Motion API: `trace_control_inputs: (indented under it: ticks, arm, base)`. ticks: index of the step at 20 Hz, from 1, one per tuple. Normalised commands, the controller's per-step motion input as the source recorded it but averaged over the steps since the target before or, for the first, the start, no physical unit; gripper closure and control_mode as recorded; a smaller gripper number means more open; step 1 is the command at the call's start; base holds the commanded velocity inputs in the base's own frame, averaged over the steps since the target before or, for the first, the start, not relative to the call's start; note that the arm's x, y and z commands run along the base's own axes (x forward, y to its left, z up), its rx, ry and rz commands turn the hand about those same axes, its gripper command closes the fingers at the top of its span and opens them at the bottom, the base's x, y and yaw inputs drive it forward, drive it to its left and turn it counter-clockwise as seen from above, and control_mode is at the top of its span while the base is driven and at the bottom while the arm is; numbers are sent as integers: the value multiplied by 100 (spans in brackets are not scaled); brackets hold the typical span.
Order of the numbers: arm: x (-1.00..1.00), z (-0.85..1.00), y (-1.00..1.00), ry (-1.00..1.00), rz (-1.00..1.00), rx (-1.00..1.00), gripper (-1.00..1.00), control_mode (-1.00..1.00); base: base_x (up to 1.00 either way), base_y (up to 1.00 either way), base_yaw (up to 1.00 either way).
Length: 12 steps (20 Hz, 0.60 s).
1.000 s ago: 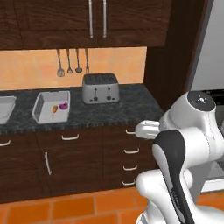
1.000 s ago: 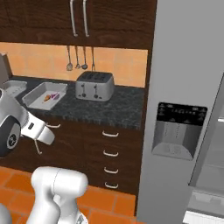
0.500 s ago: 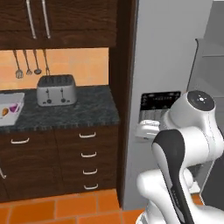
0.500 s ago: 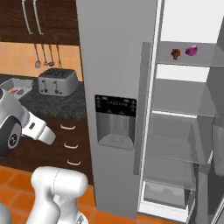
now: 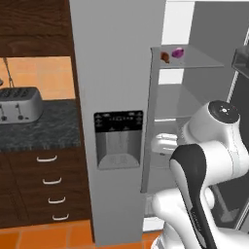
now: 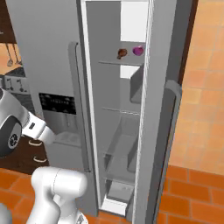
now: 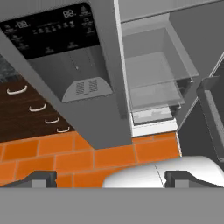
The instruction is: Place one onion and one chicken drumstick in each tupperware on the nearby counter, to pack two identical lunches.
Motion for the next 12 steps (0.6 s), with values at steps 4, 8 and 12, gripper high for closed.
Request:
trace_control_inputs:
  ticks: [4,8,12]
  arm:
    - [0,0,0,0,0,0,-100,100]
    - [0,0,0,0,0,0,-100,100]
    - [0,0,0,0,0,0,-100,100]
  base:
    - [42,-97,-3]
    - [42,-57,-1]
    - [45,-2,0]
